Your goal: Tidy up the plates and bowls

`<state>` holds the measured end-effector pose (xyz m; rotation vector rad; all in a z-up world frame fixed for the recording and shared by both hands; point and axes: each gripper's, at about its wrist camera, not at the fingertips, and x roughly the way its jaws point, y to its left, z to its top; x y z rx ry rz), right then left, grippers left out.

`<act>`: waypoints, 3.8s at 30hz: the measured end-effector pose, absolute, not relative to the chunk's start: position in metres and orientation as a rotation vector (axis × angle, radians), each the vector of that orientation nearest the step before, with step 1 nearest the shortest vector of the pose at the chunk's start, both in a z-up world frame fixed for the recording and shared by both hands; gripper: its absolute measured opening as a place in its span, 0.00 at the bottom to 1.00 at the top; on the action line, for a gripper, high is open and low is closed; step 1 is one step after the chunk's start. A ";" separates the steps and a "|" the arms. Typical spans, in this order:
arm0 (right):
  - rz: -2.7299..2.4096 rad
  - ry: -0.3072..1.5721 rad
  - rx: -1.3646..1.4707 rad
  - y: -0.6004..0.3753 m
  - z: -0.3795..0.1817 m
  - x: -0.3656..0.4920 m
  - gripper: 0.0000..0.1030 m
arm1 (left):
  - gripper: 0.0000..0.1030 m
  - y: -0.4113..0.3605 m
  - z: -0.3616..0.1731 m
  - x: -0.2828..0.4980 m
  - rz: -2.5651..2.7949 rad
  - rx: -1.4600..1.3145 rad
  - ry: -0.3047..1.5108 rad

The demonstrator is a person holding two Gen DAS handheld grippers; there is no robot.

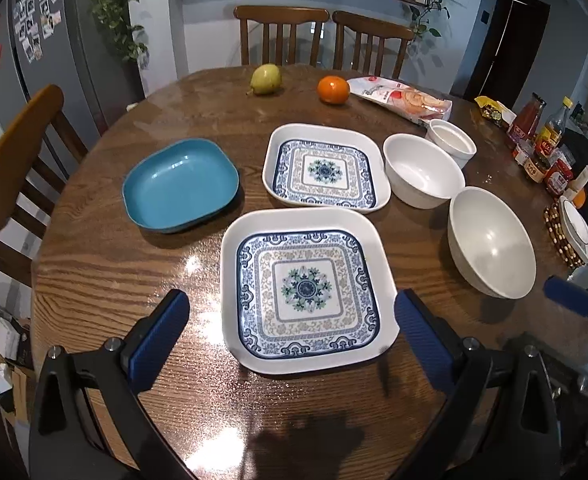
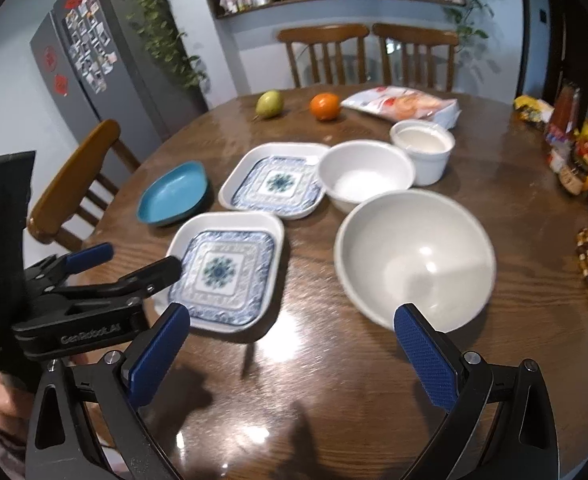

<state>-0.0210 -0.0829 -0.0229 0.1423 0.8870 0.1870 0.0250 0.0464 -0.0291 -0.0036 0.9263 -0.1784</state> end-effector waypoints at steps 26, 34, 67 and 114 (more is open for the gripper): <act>0.201 1.099 0.075 -0.034 -0.103 0.061 0.13 | 0.18 0.084 -0.094 0.067 -0.180 -0.038 1.063; 0.217 1.091 0.120 -0.040 -0.097 0.047 0.09 | 0.15 0.083 -0.087 0.056 -0.188 0.003 1.039; 0.210 0.987 0.257 -0.086 -0.056 -0.035 0.38 | 0.59 0.089 -0.055 0.005 -0.222 -0.016 0.958; 0.134 1.040 0.298 -0.070 -0.061 0.118 0.38 | 0.08 0.060 -0.084 0.205 -0.301 0.173 1.142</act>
